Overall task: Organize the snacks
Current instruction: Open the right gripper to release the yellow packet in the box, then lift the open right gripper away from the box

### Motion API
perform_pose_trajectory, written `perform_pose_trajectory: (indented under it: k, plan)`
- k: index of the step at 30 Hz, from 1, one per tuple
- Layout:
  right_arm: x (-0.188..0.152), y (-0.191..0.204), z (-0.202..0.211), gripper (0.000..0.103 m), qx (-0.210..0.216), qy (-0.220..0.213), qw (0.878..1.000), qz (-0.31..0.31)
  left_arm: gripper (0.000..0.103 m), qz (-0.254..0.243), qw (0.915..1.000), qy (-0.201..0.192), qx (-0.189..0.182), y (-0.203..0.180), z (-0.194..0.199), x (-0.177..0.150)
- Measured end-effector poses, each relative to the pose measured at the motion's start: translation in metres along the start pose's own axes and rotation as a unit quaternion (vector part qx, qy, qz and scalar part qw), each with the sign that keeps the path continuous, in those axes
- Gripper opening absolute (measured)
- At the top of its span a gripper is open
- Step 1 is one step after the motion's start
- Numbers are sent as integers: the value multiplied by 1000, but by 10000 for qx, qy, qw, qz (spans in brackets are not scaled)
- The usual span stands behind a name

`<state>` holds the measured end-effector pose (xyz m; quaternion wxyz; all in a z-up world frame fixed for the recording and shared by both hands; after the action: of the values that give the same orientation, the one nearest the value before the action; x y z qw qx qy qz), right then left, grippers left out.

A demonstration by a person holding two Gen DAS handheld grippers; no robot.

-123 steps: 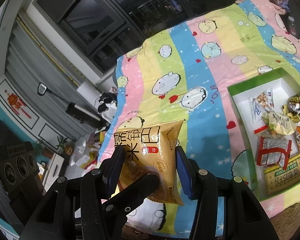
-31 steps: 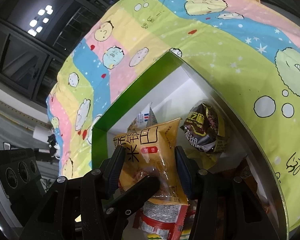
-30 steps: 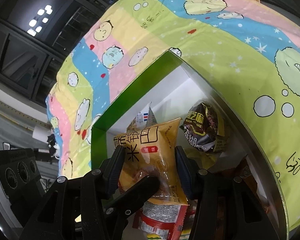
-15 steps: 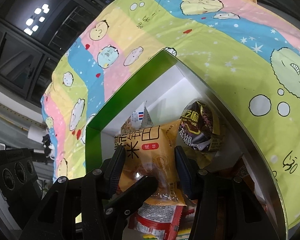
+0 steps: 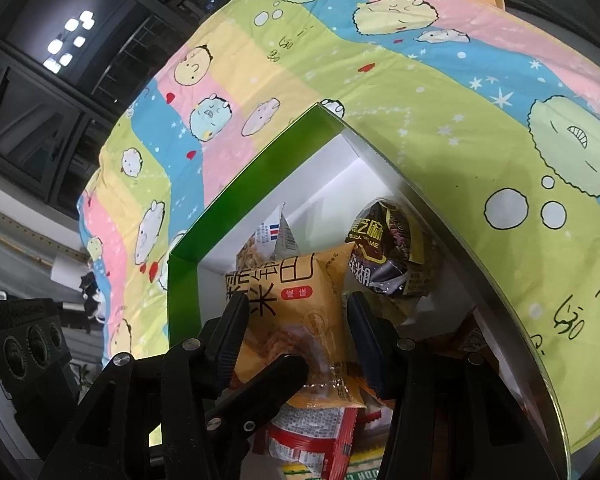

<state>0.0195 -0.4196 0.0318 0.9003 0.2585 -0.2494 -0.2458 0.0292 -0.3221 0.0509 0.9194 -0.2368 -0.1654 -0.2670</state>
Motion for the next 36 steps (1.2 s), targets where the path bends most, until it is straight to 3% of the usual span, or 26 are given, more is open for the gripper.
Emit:
perform_pose_trajectory:
  k: [9, 12, 16, 22, 27, 36]
  plan:
    - [-1, 4, 23, 60, -50, -315, 9995, 70, 71, 11, 9989, -425, 221, 0, 32, -2]
    - [-3, 8, 35, 67, -94, -498, 9986, 152, 80, -59, 9973, -625, 376, -3, 43, -5]
    - [-6, 15, 55, 85, -55, -833, 9963, 225, 88, -187, 9956, -747, 534, -6, 56, -13]
    - [-14, 15, 73, 88, -473, -1142, 9921, 225, 102, -190, 9923, -939, 779, -6, 76, -21]
    - [-20, 12, 71, 88, -925, -1149, 9887, 282, 102, -224, 9917, -955, 827, -5, 89, -28]
    - [-36, 18, 92, 88, -1311, -1319, 9820, 323, 102, -127, 9890, -1083, 1002, -1, 109, -42]
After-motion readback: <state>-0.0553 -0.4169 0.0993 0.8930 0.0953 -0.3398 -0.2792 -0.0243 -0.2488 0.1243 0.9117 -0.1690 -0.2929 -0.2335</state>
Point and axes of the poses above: each gripper's, at about its wrist camera, not at the fingertips, and z roughly against the way its jaws point, y to its left, x to its top, the point moved 4 cm from there along -z, roughly the way its jaws point, and after that the axes turned 5 degrees about y, right-handed, at the moved point
